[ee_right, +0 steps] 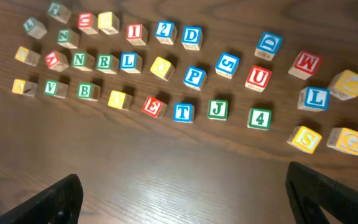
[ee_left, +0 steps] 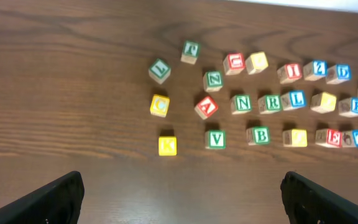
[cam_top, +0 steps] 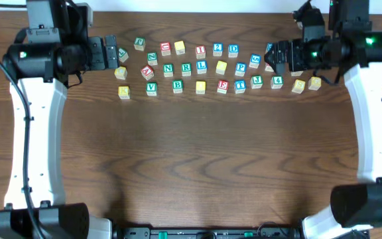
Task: Spell out NEURIPS
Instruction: 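Raise both arms and extend them forward over the block rows, then lower the left gripper onto the green N block in the rows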
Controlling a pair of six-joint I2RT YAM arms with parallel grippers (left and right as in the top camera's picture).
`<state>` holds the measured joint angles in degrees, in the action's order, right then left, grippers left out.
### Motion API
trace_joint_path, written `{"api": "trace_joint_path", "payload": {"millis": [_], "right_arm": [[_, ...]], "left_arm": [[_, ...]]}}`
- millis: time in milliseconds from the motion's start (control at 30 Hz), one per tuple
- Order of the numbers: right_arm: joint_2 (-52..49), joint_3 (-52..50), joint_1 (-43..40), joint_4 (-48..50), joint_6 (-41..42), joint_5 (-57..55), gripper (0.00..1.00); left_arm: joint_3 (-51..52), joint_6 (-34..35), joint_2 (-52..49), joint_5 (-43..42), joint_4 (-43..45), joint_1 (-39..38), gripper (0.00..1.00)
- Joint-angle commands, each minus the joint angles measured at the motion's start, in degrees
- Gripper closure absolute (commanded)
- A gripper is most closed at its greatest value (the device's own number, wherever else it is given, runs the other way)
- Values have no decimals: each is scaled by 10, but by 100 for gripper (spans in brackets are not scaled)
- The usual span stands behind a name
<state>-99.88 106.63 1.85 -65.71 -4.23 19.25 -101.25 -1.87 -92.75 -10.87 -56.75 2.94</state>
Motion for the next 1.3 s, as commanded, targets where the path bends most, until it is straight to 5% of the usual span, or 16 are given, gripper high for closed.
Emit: {"api": "trace_joint_path", "payload": {"millis": [0, 533, 767, 1267], "right_arm": [[-14, 15, 8, -3, -10, 7, 1], [-17, 12, 9, -7, -10, 30, 1], [-17, 12, 8, -7, -10, 30, 1], [-17, 11, 8, -25, -10, 30, 1]], "left_arm": [[-13, -11, -10, -7, -20, -1, 0], [-12, 46, -16, -7, -19, -7, 0], [-14, 102, -29, 42, 21, -52, 9], [-185, 148, -255, 89, 56, -145, 14]]}}
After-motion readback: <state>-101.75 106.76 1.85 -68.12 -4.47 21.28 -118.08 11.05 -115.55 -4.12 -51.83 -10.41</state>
